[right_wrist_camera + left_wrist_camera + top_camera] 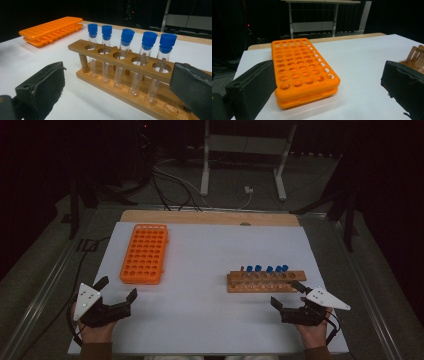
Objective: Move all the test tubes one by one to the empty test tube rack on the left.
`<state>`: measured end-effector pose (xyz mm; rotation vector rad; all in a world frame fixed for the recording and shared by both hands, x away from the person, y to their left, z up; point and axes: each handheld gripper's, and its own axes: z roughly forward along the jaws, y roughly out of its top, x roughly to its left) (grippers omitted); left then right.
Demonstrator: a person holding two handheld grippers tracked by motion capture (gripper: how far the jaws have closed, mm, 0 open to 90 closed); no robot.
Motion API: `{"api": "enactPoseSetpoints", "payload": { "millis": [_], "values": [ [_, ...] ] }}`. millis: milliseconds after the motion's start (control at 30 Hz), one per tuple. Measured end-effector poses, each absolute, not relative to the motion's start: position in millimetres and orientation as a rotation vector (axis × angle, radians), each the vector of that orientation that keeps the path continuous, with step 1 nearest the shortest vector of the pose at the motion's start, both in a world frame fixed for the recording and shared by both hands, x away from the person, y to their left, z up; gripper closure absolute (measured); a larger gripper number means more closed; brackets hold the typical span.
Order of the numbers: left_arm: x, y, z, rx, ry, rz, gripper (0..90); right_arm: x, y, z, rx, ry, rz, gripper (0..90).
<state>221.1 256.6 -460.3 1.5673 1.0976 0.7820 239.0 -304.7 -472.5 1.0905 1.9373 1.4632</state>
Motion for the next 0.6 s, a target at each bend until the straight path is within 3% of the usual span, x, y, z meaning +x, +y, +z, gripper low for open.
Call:
{"api": "enactPoseSetpoints", "payload": {
  "millis": [600],
  "values": [
    [216.2,255.9,-459.9,1.591,1.102,0.827,0.7,240.1,-304.3,-456.5,1.100,1.913,1.437,1.0]
  ]
}}
